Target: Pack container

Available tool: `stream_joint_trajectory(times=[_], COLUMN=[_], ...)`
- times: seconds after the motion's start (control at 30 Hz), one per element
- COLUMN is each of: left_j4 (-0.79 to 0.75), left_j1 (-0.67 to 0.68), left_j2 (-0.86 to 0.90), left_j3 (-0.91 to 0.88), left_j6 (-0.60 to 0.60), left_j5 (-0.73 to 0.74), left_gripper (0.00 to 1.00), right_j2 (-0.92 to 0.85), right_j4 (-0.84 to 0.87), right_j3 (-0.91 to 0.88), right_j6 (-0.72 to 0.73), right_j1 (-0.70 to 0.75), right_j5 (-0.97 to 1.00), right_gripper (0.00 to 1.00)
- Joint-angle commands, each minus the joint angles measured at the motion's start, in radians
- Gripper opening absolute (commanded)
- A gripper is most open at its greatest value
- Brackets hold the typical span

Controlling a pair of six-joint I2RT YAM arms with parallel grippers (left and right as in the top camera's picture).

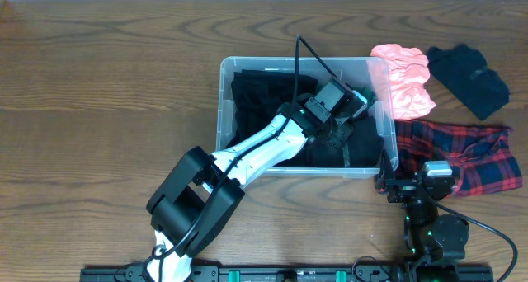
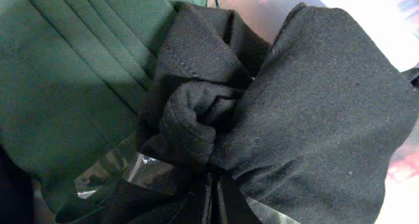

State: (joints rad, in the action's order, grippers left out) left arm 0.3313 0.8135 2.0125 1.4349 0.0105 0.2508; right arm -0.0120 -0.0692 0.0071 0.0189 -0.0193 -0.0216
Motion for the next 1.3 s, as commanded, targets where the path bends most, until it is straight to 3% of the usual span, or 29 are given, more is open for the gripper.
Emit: stream_joint_trajectory(times=[0.0,0.43,1.03,1.27], left_j4=[0.022,0.026,0.038,0.037], left_j1=[0.022,0.037,0.037,0.037], left_j2=[-0.013,-0.076,0.061,0.038], left_j3=[-0.004,-0.004,-0.032,-0.019], left_j6=[0.018,0.018,0.018,0.018], left_j5=[0.052,0.051,0.052,0.052], left_gripper=[0.06,0.06,0.06,0.06], right_j2=[0.005,0.005,0.005,0.005], right_j4=[-0.003,-0.003,-0.003,-0.003], right_j3=[-0.002,-0.002,-0.002,-0.002], right_j6=[0.010,0.010,0.010,0.010], right_j1=[-0.006,-0.006,-0.006,-0.006], right_j5=[0.007,0.007,0.006,0.007], right_gripper=[0.99,0.99,0.99,0.99])
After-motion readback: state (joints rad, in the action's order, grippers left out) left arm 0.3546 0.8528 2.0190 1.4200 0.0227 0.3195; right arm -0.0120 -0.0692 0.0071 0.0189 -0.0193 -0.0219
